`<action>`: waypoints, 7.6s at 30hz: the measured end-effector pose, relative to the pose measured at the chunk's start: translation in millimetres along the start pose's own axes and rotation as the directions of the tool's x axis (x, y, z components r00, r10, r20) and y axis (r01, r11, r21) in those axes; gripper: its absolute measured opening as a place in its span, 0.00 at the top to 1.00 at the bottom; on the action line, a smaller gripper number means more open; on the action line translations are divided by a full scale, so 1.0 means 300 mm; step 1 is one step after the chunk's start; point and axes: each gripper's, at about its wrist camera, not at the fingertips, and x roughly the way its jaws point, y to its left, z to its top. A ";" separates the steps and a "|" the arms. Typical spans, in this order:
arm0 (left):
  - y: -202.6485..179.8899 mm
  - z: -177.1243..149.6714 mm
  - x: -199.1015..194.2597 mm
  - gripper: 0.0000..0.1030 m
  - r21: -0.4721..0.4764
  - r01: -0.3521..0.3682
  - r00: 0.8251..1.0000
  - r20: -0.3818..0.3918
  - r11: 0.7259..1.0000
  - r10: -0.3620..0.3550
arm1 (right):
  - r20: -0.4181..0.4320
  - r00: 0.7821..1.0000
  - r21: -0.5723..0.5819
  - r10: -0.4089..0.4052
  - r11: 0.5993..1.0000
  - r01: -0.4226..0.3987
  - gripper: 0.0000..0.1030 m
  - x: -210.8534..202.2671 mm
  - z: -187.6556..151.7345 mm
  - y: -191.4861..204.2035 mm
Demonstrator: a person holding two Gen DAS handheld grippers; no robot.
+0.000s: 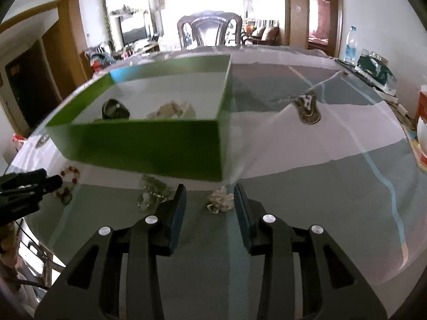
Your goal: Organize jewelry
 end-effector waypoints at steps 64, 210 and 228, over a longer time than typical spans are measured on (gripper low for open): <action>-0.045 -0.010 -0.029 0.81 0.023 0.033 0.999 -0.005 0.999 -0.033 | 0.011 0.994 -0.048 0.106 0.993 -0.105 0.79 -0.020 -0.013 0.071; 0.006 0.045 0.013 0.28 0.001 -0.027 0.999 0.029 1.000 0.027 | -0.008 0.986 -0.122 0.165 0.979 -0.165 0.80 -0.002 0.004 0.220; 0.021 0.036 0.025 0.26 -0.014 -0.029 1.000 0.011 0.999 0.029 | -0.027 0.988 -0.122 0.149 0.981 -0.151 0.59 0.088 0.030 0.247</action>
